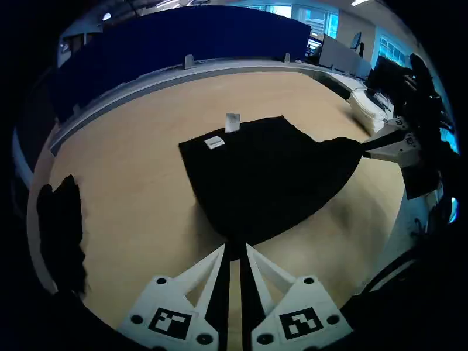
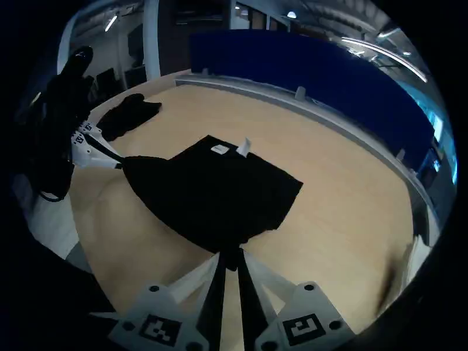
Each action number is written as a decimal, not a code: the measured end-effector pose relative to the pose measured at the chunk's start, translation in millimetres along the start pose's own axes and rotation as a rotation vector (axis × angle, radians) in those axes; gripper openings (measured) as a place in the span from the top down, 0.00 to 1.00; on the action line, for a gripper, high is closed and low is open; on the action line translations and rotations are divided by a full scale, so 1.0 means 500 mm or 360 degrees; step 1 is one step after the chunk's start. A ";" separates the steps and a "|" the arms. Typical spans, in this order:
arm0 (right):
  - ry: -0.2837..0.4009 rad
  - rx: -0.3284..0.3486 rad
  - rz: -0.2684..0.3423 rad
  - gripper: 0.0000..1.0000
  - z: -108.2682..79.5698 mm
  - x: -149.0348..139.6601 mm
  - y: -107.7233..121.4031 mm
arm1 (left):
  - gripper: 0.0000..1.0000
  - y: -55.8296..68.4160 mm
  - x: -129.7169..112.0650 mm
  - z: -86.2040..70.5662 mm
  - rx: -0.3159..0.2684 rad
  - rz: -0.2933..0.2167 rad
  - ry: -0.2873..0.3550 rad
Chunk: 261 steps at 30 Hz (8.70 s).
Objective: Fold towel
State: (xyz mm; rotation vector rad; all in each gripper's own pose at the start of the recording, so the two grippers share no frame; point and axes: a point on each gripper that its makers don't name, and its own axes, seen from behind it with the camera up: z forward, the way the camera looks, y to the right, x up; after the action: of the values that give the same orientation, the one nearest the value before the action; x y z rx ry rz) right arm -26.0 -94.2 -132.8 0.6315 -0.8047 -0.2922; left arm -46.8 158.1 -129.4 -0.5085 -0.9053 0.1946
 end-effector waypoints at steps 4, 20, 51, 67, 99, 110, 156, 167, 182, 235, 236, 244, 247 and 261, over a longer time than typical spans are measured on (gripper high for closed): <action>-0.0007 0.0005 -0.0002 0.87 -0.022 0.006 -0.005 | 0.90 0.009 0.004 -0.025 -0.0001 -0.0033 0.0003; -0.0041 0.0055 0.0016 0.87 -0.087 -0.001 -0.035 | 0.90 0.043 -0.013 -0.090 -0.0035 -0.0131 -0.0026; -0.0065 0.0024 0.0099 0.87 0.018 0.021 0.037 | 0.90 -0.012 0.050 0.009 0.0000 -0.0096 -0.0020; -0.0043 -0.0023 0.0126 0.87 0.086 0.059 0.098 | 0.90 -0.055 0.104 0.075 0.0050 -0.0098 0.0013; -0.0106 -0.0070 0.0103 0.87 0.180 0.047 0.148 | 0.90 -0.090 0.113 0.185 0.0103 -0.0037 -0.0016; -0.0121 -0.0100 0.0104 0.83 0.204 0.028 0.157 | 0.87 -0.100 0.096 0.218 0.0125 -0.0053 -0.0057; -0.0033 -0.0324 0.0130 0.07 0.205 0.056 0.223 | 0.09 -0.165 0.128 0.211 0.0276 -0.0078 0.0015; -0.0056 -0.0287 0.0115 0.07 0.172 0.022 0.182 | 0.09 -0.155 0.094 0.175 0.0277 -0.0122 0.0012; -0.0082 -0.0256 0.0106 0.07 0.123 -0.033 0.139 | 0.09 -0.146 0.023 0.126 0.0299 -0.0208 0.0000; -0.0307 0.0157 -0.0224 0.89 0.144 -0.112 0.065 | 0.08 -0.163 -0.080 -0.006 0.0448 -0.0425 0.0020; -0.0308 0.0154 -0.0223 0.93 0.145 -0.112 0.066 | 0.08 -0.163 -0.081 -0.007 0.0449 -0.0426 0.0020; -0.0295 0.0139 -0.0223 0.98 0.145 -0.103 0.070 | 0.08 -0.164 -0.085 -0.012 0.0451 -0.0439 0.0021; -0.0289 0.0132 -0.0240 0.98 0.142 -0.094 0.070 | 0.08 -0.164 -0.082 -0.017 0.0452 -0.0444 0.0023; -0.0199 0.0123 -0.0431 0.98 0.123 0.030 0.064 | 0.08 -0.172 -0.085 -0.055 0.0481 -0.0465 0.0051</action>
State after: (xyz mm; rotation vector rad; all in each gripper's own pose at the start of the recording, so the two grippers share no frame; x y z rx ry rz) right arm -61.4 -101.7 -72.2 0.8024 -0.8538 -0.5537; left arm -55.3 58.4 -130.3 -0.0960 -0.8894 0.0546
